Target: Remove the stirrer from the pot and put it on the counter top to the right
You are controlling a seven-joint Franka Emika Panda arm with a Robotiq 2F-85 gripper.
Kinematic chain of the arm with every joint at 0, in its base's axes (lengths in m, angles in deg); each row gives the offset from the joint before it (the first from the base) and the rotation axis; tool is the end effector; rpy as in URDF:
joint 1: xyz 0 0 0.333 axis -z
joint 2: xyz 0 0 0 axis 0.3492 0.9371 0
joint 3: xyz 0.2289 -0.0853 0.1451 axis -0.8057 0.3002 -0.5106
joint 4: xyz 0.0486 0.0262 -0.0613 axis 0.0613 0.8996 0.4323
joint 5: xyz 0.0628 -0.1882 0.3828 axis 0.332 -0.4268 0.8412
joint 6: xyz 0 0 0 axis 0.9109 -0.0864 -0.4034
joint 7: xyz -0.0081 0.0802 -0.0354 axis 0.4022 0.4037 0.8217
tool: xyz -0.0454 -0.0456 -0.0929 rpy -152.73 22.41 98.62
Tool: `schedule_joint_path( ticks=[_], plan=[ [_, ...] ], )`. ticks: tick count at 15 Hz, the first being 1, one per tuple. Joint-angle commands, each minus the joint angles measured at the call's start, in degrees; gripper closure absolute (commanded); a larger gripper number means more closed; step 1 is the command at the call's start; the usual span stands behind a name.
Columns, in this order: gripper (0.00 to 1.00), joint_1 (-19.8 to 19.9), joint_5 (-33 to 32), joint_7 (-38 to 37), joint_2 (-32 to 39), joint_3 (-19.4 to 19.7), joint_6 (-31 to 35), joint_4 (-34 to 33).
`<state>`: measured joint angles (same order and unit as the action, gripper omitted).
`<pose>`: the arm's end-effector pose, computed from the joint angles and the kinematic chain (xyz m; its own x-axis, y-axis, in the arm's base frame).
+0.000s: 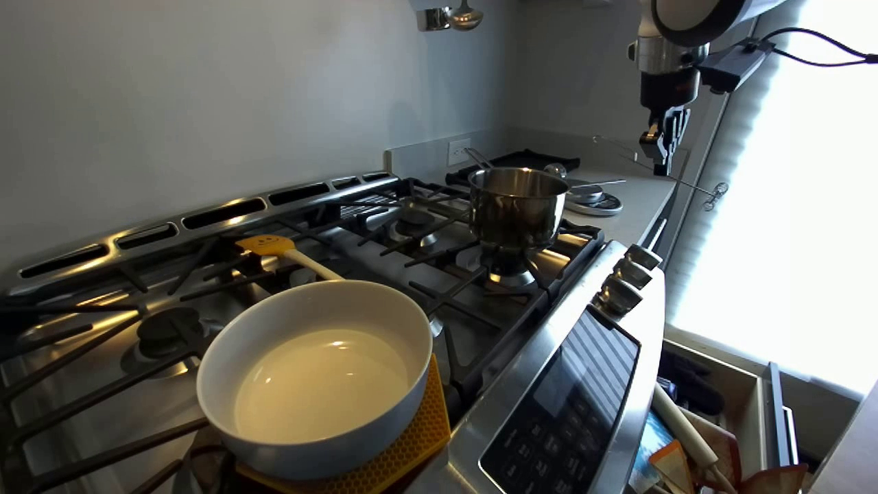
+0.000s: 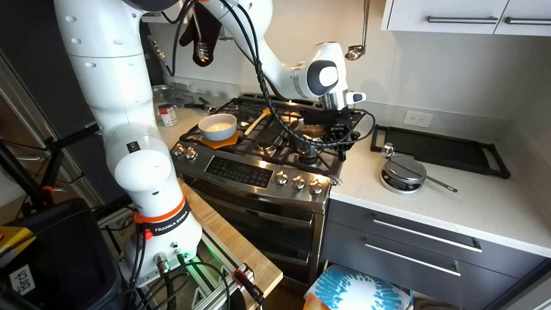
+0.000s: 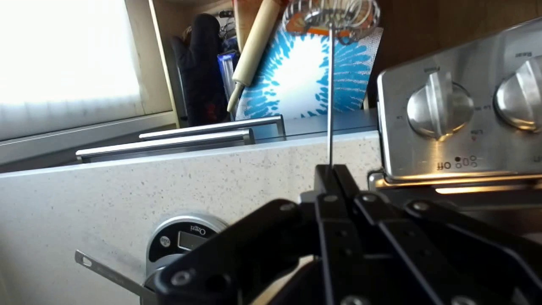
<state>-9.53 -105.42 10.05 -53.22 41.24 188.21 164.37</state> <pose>0.5174 -0.2135 0.2528 0.9806 0.1768 -0.0847 0.1948 -0.9271 0.3201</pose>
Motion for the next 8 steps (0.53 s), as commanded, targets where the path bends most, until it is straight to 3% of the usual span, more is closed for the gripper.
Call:
schedule_joint_path(
  ticks=[1,4,8],
  plan=[
    [0.97,-0.2,-0.2,-0.2,0.8,0.1,-0.4,-0.9],
    [0.99,0.0,-1.2,0.6,4.8,0.2,2.9,-2.5],
    [0.99,1.5,-1.6,4.5,16.6,1.0,11.6,-11.8]
  ],
)
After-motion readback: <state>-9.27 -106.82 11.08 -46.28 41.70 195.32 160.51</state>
